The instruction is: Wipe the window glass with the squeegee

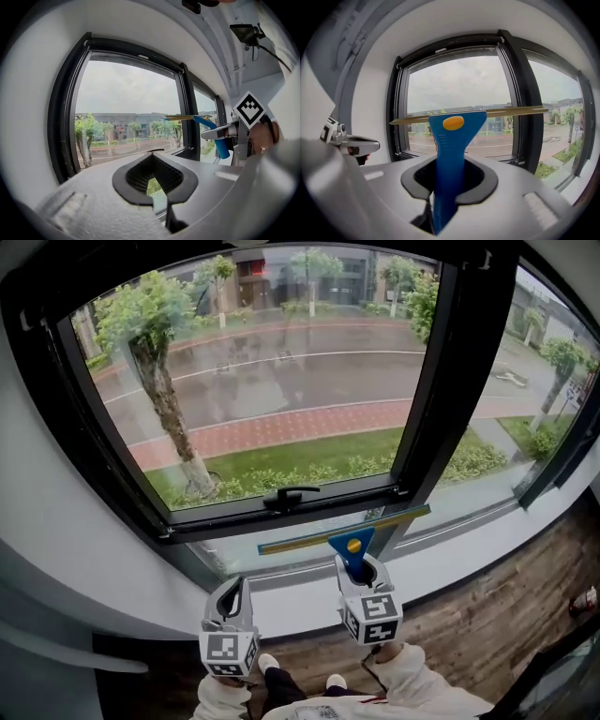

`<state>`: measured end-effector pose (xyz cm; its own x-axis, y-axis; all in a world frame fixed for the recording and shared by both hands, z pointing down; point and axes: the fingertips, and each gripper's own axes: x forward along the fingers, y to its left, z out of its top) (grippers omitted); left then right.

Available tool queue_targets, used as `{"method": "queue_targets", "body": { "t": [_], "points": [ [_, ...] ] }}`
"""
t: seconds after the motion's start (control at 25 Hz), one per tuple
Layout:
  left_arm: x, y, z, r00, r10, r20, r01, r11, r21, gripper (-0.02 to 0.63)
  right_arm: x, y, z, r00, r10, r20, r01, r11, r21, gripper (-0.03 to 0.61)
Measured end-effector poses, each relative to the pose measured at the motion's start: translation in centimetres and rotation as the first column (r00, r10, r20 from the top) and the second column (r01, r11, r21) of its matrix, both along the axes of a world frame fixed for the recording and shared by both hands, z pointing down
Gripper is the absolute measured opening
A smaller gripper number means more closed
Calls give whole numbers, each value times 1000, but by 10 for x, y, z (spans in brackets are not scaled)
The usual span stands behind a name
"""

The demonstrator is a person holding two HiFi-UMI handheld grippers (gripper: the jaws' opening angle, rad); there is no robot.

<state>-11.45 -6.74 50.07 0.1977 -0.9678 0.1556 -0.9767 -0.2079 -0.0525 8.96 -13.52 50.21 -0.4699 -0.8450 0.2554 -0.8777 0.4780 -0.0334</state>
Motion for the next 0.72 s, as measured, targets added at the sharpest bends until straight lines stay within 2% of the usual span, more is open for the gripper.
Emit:
{"method": "queue_targets", "body": {
  "t": [0.16, 0.28, 0.44, 0.72],
  "points": [
    [43, 25, -2, 1000, -13, 5, 13, 1000, -5, 0, 37, 28, -10, 1000, -24, 19, 24, 1000, 17, 92],
    [60, 36, -8, 1000, -19, 20, 19, 1000, 1, 0, 51, 42, -17, 999, -29, 32, 28, 999, 25, 92],
    [70, 49, -18, 999, -27, 32, 27, 999, 17, 0, 58, 56, -23, 999, -32, 42, 30, 999, 32, 92],
    [71, 60, -23, 1000, -5, 27, 4, 1000, 30, 0, 47, 71, -33, 999, -29, 40, 27, 998, 55, 92]
  ]
}}
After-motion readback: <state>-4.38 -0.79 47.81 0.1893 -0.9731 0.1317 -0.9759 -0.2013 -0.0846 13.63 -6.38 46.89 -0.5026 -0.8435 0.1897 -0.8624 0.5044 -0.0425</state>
